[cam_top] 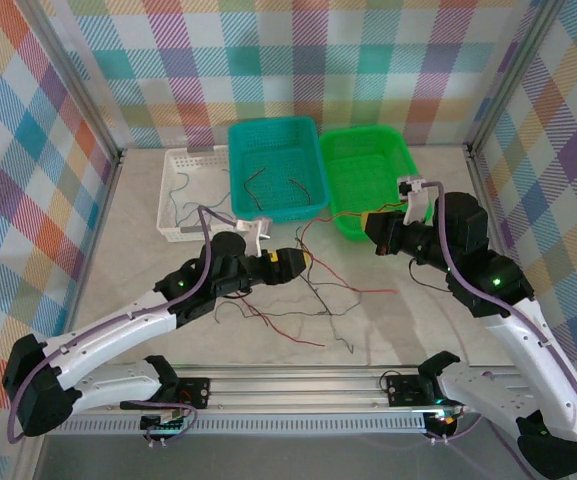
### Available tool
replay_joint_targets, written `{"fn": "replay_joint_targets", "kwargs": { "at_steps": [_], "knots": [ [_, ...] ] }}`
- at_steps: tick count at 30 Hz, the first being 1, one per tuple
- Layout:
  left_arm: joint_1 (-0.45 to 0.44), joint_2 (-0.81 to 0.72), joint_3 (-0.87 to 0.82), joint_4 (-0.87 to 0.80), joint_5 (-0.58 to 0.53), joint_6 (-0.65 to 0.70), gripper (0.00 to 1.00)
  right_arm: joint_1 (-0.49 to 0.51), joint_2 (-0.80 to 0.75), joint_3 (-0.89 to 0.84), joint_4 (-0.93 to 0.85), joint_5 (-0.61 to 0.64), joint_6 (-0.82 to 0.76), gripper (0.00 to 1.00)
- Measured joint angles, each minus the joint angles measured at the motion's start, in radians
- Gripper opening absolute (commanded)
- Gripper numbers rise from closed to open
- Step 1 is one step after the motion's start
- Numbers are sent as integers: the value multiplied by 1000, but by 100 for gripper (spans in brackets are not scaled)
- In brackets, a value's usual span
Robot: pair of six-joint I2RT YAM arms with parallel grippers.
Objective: Untangle the cables
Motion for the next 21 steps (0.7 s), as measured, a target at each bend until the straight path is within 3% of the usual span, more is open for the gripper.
{"fn": "replay_joint_targets", "kwargs": {
  "at_steps": [11,21],
  "knots": [
    [-20,-80,-174,117,-23,-48,70,0,0,0,16,-26,28,0],
    [-35,-280,-295,161,-100,-65,68,0,0,0,16,-31,36,0]
  ]
}}
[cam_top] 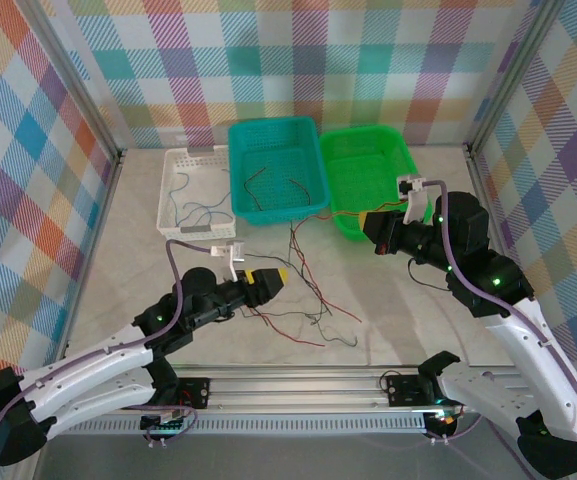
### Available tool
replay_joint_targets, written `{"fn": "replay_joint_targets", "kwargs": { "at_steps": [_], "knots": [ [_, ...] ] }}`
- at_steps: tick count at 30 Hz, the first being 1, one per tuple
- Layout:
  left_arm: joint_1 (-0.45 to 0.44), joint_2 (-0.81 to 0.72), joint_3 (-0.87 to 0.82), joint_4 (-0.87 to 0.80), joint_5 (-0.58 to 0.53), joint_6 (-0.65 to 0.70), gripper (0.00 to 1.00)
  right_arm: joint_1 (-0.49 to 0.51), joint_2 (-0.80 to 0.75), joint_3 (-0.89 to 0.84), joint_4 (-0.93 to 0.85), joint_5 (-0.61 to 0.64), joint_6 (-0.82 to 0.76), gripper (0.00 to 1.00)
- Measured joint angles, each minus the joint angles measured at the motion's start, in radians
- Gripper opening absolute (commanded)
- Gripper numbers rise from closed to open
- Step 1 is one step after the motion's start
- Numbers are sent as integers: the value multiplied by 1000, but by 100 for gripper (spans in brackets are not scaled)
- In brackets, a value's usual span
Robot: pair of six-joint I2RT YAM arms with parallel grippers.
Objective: Untangle the cables
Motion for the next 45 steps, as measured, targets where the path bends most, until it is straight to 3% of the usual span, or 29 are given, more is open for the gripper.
{"fn": "replay_joint_targets", "kwargs": {
  "at_steps": [26,30,34,37,42,45],
  "knots": [
    [-71,121,17,194,71,-10,70,0,9,-32,37,-48,31,0],
    [-72,151,31,197,69,-1,64,0,9,-36,47,-68,47,0],
    [-73,228,37,224,65,9,41,0,9,-58,70,-108,67,0],
    [-74,283,44,240,65,11,32,0,13,-78,87,-129,83,0],
    [-75,286,46,241,60,11,32,0,13,-112,90,-130,91,0],
    [-75,248,46,231,50,16,40,0,13,-121,86,-110,90,0]
  ]
}}
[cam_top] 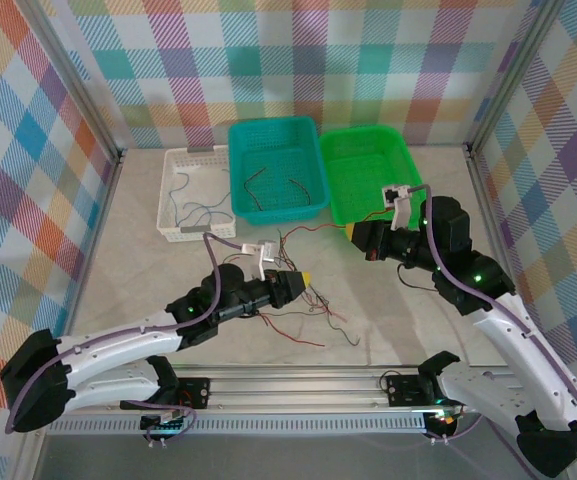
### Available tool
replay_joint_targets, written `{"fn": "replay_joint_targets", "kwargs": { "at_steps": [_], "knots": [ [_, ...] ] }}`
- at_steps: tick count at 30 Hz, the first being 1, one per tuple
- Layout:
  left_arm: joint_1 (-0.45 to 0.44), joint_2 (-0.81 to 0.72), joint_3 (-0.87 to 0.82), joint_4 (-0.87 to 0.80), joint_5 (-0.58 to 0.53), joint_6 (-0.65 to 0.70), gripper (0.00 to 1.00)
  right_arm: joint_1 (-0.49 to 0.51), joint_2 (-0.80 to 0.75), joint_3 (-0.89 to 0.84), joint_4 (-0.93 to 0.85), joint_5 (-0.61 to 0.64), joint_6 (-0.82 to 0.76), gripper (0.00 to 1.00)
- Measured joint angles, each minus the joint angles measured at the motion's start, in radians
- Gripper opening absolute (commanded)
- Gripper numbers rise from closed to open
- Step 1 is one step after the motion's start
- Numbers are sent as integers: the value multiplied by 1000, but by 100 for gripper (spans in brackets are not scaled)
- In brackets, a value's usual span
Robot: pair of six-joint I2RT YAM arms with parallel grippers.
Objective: Untangle the cables
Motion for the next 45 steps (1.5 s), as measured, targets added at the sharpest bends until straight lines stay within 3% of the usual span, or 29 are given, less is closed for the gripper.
{"fn": "replay_joint_targets", "kwargs": {
  "at_steps": [4,15,45],
  "knots": [
    [-1,-73,0,-22,-8,6,48,0,0,-1,-6,21,0,0],
    [-2,-182,-47,-69,-34,2,48,0,0,-1,-6,39,0,0],
    [-4,-164,-119,-15,-29,-32,49,0,-5,2,-4,23,12,0]
  ]
}}
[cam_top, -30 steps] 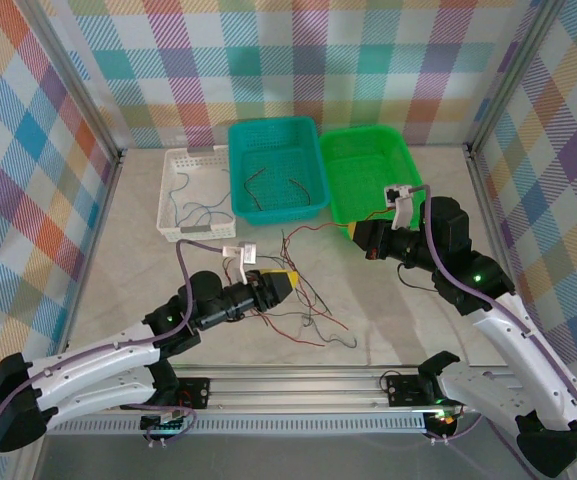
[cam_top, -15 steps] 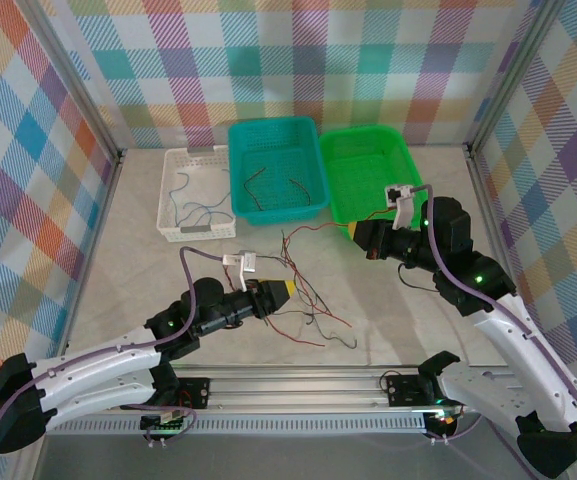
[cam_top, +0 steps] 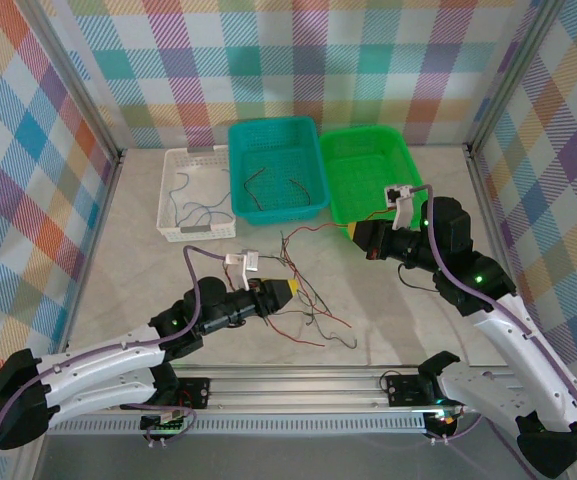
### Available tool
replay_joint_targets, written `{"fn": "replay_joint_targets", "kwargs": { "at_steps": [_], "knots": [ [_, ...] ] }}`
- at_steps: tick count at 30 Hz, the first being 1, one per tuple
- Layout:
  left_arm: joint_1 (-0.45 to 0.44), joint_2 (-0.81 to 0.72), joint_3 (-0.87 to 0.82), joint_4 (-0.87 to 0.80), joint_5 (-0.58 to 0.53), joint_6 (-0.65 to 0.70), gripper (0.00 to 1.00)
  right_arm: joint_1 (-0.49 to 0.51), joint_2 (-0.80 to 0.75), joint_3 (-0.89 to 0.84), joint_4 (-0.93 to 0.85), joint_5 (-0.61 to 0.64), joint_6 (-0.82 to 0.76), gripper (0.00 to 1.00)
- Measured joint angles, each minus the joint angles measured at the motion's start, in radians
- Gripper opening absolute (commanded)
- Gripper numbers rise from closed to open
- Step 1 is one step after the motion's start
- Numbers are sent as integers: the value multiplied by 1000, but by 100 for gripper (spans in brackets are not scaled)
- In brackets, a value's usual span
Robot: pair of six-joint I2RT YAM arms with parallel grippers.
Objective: Untangle the cables
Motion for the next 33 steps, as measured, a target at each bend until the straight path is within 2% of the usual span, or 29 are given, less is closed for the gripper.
{"fn": "replay_joint_targets", "kwargs": {
  "at_steps": [9,23,26,31,33],
  "knots": [
    [-1,9,0,2,-1,0,43,0,0,0,14,-13,7,0],
    [-6,82,39,27,0,0,46,0,1,-55,53,-50,42,0],
    [-8,89,39,27,-1,-7,30,-1,2,-77,60,-50,51,0],
    [-14,89,39,27,-2,-3,12,-1,1,-82,66,-49,52,0],
    [-14,89,39,27,-4,-7,1,-1,1,-85,68,-49,52,0]
  ]
}}
